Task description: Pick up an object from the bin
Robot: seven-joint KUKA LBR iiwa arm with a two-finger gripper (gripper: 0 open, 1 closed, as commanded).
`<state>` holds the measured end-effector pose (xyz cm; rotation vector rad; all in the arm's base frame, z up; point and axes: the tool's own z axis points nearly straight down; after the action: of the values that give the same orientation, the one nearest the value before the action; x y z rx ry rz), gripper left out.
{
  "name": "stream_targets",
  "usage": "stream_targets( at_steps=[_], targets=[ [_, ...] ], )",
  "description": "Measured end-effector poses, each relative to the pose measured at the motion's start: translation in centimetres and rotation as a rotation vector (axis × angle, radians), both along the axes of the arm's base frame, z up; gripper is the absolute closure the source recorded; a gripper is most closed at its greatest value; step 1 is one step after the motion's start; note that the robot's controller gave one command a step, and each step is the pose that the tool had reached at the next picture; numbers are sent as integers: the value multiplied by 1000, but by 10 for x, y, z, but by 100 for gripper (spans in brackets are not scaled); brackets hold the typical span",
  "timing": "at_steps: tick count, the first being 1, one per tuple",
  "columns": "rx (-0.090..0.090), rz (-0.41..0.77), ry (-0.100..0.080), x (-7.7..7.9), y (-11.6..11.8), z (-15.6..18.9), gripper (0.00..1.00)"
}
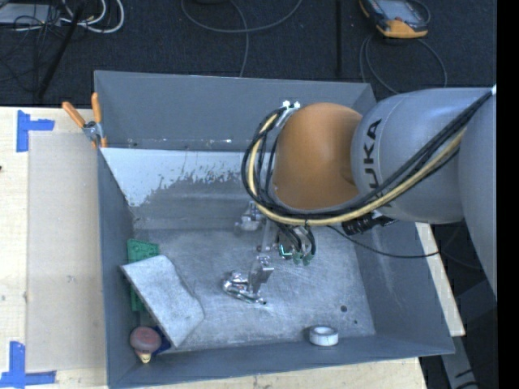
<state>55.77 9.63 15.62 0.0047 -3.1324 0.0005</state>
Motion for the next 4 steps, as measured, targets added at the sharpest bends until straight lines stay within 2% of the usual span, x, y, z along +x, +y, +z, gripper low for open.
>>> stream_targets(
  at_steps=[1,2,3,4],
  targets=[
    [2,-224,-11,-17,-24,-85,0],
    [-2,-411,-6,-44,-20,-56,0],
    [-4,-608,-4,-59,-6,-52,0],
    [-3,-815,-7,-47,-9,-85,0]
  ],
)
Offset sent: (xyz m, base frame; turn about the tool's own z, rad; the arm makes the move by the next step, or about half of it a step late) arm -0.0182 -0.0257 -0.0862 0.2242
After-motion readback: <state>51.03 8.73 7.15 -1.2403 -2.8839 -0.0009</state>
